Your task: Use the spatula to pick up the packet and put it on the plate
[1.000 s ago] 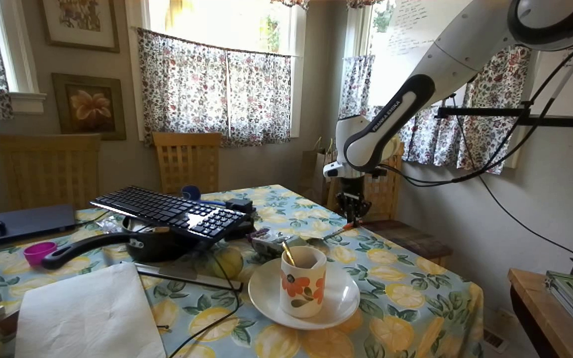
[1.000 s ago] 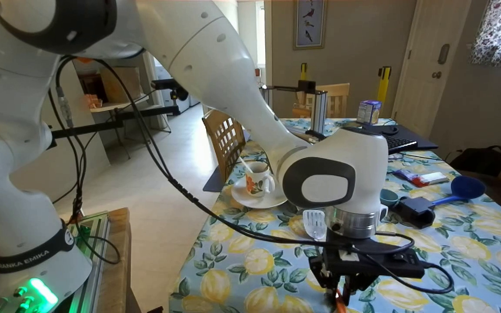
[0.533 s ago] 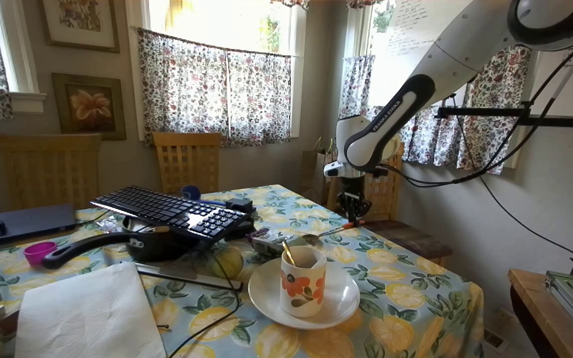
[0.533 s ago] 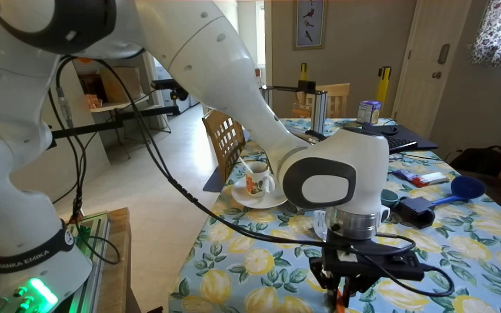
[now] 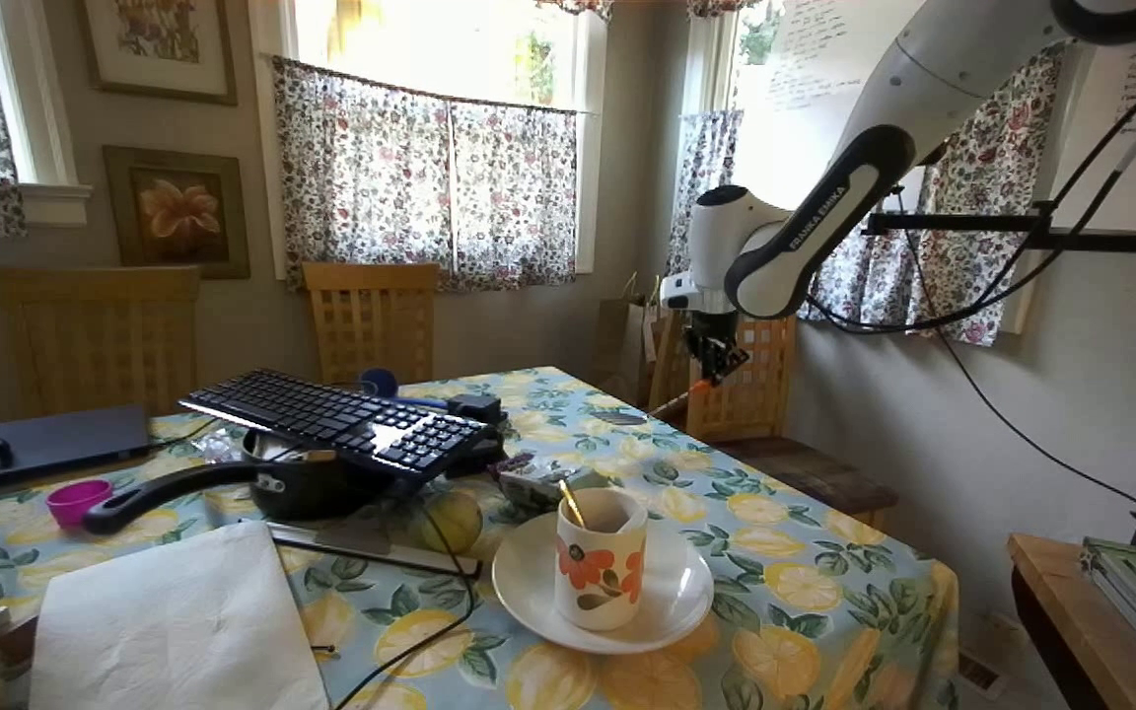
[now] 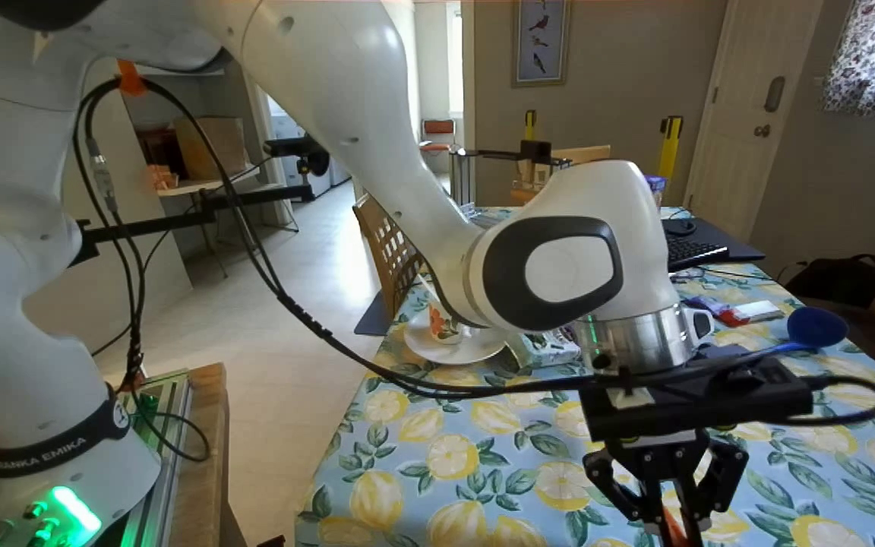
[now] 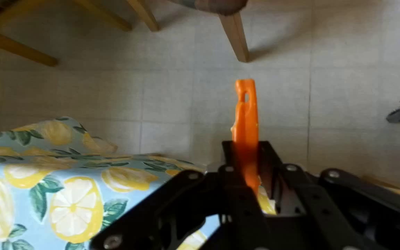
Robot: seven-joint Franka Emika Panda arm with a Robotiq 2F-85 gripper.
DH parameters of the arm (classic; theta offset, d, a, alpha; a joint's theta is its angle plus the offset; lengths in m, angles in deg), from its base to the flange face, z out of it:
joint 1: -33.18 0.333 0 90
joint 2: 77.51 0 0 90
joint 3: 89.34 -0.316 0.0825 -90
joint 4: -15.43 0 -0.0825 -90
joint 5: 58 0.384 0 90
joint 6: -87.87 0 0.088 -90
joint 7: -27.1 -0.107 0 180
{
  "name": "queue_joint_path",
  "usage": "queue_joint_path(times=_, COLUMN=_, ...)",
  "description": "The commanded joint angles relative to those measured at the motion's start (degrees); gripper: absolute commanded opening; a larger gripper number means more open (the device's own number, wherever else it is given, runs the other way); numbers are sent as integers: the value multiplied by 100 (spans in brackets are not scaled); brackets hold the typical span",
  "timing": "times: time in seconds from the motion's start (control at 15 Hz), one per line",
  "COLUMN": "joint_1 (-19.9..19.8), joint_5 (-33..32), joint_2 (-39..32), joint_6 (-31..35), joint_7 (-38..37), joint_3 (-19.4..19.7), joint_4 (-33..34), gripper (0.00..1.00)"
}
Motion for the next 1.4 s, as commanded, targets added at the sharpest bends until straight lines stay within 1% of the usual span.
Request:
queue_joint_path(times=0.0, joint_1=749, joint_5=-1575, joint_2=268, joint_6=102, joint_7=-1428, joint_3=694, joint_4=-343, gripper=5)
queue_joint_path(times=0.07, joint_1=839, joint_5=-2031, joint_2=226, joint_6=-70, joint_7=-1767, joint_3=710, joint_4=-279, gripper=5)
queue_joint_path(times=0.13, joint_1=865, joint_5=-2428, joint_2=219, joint_6=-167, joint_7=-2011, joint_3=641, joint_4=-279, gripper=5)
queue_joint_path(times=0.27, joint_1=884, joint_5=-3097, joint_2=212, joint_6=-474, joint_7=-2396, joint_3=391, joint_4=-293, gripper=5)
queue_joint_path(times=0.4, joint_1=795, joint_5=-3492, joint_2=249, joint_6=-773, joint_7=-2479, joint_3=22, joint_4=-335, gripper=5)
queue_joint_path(times=0.47, joint_1=747, joint_5=-3582, joint_2=262, joint_6=-902, joint_7=-2506, joint_3=-159, joint_4=-338, gripper=5)
queue_joint_path(times=0.53, joint_1=644, joint_5=-3529, joint_2=306, joint_6=-981, joint_7=-2397, joint_3=-356, joint_4=-353, gripper=5)
queue_joint_path(times=0.6, joint_1=427, joint_5=-3208, joint_2=378, joint_6=-1025, joint_7=-2045, joint_3=-597, joint_4=-348, gripper=5)
queue_joint_path(times=0.67, joint_1=456, joint_5=-3444, joint_2=191, joint_6=-1021, joint_7=-2397, joint_3=-576, joint_4=-206, gripper=5)
queue_joint_path(times=0.73, joint_1=417, joint_5=-3434, joint_2=189, joint_6=-1063, joint_7=-2389, joint_3=-678, joint_4=-201, gripper=20)
queue_joint_path(times=1.0, joint_1=327, joint_5=-3418, joint_2=183, joint_6=-1063, joint_7=-2389, joint_3=-735, joint_4=-200, gripper=20)
queue_joint_path(times=1.07, joint_1=335, joint_5=-3394, joint_2=161, joint_6=-1104, joint_7=-2407, joint_3=-744, joint_4=-189, gripper=5)
queue_joint_path(times=1.33, joint_1=374, joint_5=-3383, joint_2=156, joint_6=-1123, joint_7=-2414, joint_3=-972, joint_4=-139, gripper=5)
